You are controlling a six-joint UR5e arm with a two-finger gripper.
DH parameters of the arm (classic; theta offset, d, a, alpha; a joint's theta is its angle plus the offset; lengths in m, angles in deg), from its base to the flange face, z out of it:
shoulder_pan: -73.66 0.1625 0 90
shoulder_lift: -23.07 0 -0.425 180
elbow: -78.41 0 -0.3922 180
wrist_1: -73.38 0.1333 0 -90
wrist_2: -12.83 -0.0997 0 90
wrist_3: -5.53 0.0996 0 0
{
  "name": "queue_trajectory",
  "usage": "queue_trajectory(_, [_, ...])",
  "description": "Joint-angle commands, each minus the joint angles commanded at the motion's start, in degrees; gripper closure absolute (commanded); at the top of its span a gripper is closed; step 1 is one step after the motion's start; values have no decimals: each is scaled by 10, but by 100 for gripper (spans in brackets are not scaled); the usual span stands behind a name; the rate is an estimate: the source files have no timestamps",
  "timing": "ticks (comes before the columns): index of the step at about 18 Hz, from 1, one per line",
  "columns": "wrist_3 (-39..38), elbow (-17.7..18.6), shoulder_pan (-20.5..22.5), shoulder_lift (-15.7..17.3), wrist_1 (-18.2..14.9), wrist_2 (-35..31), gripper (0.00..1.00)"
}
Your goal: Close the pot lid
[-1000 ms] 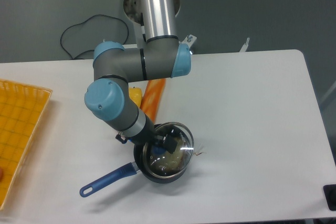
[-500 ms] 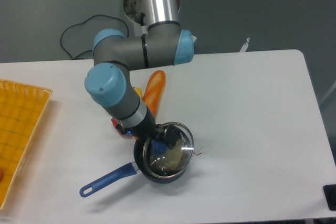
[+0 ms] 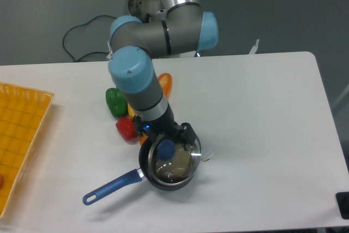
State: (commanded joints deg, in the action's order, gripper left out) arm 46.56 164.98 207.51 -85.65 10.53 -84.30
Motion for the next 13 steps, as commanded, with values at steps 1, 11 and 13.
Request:
queue_trajectory(1, [17,9,6,5,0,3,0])
queue_trajectory(11, [142,33,68,43,-69,10,0])
queue_trajectory(13, [179,33,80,48,-83,21,0])
